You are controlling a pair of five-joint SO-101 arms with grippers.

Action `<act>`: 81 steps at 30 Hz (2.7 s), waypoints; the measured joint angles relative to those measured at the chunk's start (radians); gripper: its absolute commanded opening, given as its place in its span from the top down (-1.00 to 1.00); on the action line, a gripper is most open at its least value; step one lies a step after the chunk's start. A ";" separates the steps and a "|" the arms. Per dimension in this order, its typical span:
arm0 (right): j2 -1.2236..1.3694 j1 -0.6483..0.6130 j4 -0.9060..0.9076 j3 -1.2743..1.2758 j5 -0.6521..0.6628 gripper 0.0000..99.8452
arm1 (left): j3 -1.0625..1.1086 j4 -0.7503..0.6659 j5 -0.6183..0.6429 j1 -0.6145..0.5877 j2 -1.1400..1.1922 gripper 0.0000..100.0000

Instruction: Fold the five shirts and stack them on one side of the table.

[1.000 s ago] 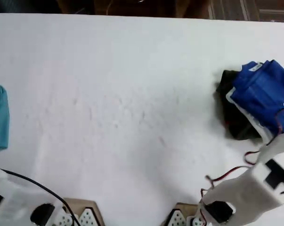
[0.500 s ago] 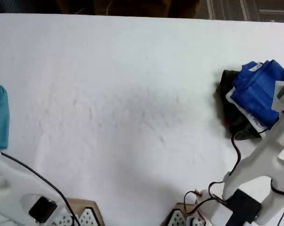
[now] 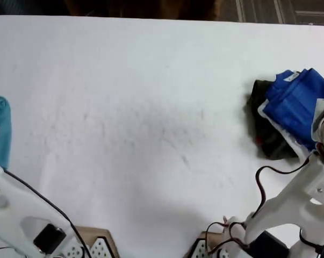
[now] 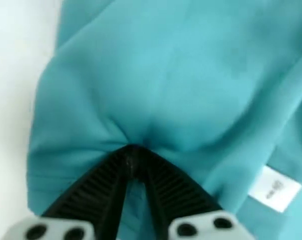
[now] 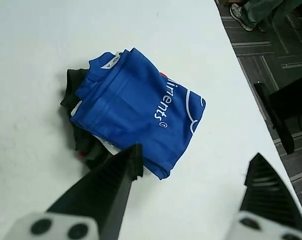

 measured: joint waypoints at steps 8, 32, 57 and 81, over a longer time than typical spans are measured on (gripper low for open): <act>-0.048 0.000 0.000 0.021 0.000 0.35 | -0.198 0.365 0.011 0.044 0.008 0.95; -0.402 -0.002 0.000 0.453 0.000 0.35 | -0.385 0.692 0.021 0.012 0.025 0.65; -0.407 -0.002 0.000 0.459 0.000 0.35 | -0.313 0.697 0.206 0.206 -0.041 0.95; -0.407 0.000 0.000 0.459 0.000 0.35 | -0.008 0.497 0.229 1.249 -1.504 0.95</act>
